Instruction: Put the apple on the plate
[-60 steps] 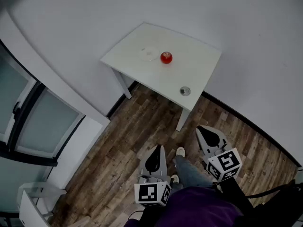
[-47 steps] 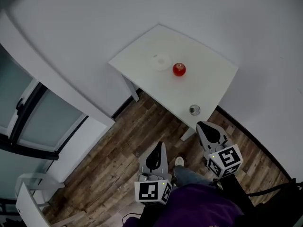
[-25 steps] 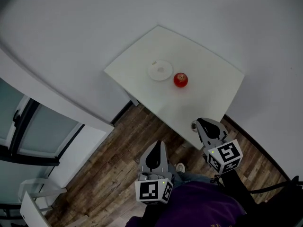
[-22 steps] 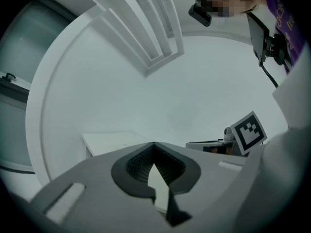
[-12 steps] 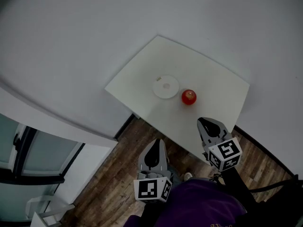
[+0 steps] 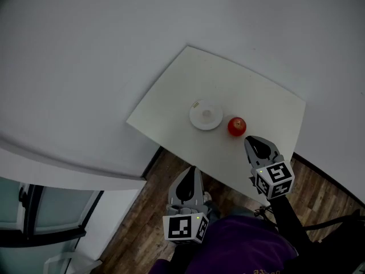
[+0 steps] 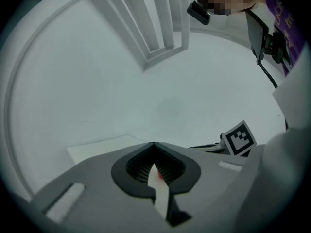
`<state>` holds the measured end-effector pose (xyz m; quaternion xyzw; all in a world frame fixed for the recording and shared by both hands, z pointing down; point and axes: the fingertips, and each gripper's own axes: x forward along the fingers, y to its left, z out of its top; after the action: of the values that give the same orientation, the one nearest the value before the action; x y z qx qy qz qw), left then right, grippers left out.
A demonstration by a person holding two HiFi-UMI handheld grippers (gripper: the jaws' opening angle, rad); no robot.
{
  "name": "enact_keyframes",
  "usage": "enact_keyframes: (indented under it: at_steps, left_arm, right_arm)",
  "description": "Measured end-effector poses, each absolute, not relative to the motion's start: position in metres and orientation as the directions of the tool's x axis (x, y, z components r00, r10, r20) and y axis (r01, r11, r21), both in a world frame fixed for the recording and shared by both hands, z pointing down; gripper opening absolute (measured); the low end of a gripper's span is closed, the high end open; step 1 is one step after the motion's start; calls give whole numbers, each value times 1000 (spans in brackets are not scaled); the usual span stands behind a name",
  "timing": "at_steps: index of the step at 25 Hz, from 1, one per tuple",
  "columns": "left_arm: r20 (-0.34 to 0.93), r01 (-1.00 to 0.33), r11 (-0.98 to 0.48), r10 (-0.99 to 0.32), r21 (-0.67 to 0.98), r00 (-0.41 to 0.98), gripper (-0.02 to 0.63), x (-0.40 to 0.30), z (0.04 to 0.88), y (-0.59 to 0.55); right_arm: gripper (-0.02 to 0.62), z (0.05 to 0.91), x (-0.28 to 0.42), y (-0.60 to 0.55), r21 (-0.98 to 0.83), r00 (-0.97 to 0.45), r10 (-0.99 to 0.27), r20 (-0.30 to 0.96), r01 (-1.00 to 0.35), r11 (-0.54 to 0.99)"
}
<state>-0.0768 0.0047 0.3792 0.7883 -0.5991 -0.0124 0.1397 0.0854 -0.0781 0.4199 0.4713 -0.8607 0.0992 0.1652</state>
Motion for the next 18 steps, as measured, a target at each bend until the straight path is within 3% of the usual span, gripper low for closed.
enact_keyframes:
  at_steps: [8, 11, 18]
  left_arm:
    - [161, -921, -301, -925, 245, 345, 8, -84, 389, -24]
    - [173, -920, -301, -921, 252, 349, 6, -82, 392, -29]
    - [197, -922, -294, -917, 252, 346, 7, -75, 392, -42]
  right_arm:
    - [14, 437, 83, -106, 50, -433, -798, 419, -867, 497]
    - [49, 444, 83, -113, 47, -433, -785, 442, -863, 503]
    - [61, 459, 82, -133, 87, -430, -755, 495, -840, 535]
